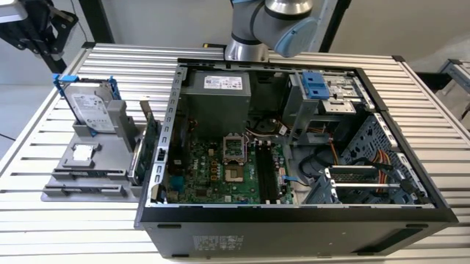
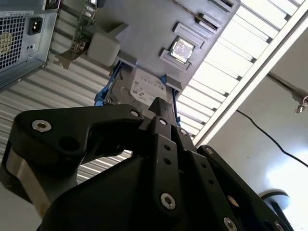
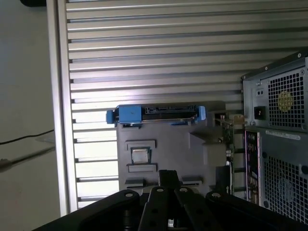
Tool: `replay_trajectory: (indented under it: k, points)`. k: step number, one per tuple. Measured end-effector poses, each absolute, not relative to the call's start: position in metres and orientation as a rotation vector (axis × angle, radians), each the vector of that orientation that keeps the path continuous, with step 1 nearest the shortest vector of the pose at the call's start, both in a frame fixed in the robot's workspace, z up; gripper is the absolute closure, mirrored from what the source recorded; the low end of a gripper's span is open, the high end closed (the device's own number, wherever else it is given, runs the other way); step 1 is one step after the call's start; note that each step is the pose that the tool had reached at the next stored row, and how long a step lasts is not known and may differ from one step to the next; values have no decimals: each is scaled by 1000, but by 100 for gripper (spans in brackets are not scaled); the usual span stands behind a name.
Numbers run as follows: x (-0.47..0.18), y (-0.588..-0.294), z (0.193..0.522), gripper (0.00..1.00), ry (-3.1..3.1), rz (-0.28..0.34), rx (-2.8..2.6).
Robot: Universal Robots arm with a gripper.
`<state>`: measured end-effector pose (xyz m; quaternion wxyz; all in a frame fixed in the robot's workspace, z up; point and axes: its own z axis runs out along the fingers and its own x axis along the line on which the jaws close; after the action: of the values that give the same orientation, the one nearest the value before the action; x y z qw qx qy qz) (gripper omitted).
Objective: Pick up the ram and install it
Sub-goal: 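Reach for the ram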
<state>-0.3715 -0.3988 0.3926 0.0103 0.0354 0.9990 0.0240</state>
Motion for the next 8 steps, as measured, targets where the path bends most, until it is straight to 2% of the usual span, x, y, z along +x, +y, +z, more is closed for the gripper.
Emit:
replay_trajectory:
  k: [8]
  points:
    - [-372,-401,393,100,3118,75,110]
